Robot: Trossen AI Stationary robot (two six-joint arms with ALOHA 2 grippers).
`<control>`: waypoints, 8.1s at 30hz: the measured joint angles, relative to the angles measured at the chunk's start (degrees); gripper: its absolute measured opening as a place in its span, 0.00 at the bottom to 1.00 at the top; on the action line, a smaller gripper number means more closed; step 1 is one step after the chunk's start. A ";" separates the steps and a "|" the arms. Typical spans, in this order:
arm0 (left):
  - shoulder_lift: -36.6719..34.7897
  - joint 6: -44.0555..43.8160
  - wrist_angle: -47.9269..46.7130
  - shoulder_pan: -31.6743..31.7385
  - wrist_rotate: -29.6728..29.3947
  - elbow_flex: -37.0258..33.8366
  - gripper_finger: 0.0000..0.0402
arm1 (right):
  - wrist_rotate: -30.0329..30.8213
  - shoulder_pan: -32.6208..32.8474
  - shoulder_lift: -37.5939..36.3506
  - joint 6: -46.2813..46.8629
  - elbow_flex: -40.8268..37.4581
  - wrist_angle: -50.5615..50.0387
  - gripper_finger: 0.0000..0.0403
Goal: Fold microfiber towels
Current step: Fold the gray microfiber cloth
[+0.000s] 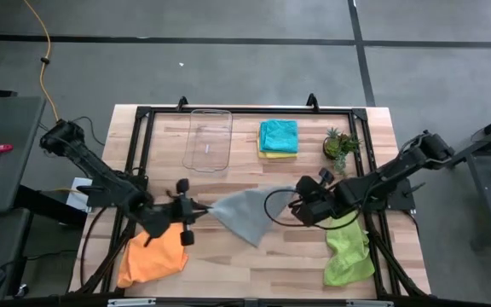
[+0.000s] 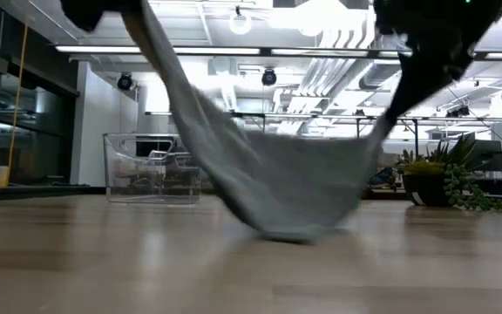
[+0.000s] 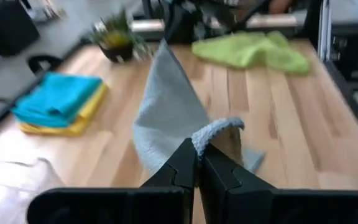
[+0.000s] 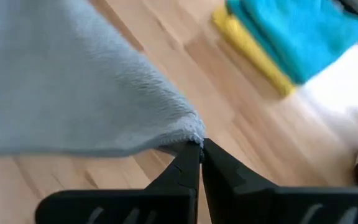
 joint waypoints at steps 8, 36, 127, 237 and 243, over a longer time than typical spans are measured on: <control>9.16 0.03 2.87 9.89 13.43 -0.04 0.00 | -4.74 -2.91 0.20 0.50 -3.92 2.84 0.00; 9.90 -1.50 0.55 12.71 26.17 -0.06 0.00 | -18.64 0.94 0.26 -29.57 -4.15 31.67 0.54; -1.51 0.09 -1.95 6.68 15.74 0.09 0.00 | 16.25 11.28 14.32 -35.00 26.10 4.20 0.00; 19.32 -29.48 10.91 1.28 -3.45 -11.43 0.00 | 2.16 7.13 22.47 17.05 4.55 7.50 0.00; 19.32 -28.42 11.07 4.12 -3.39 -11.43 0.00 | 0.39 7.15 22.47 20.86 4.59 2.97 0.00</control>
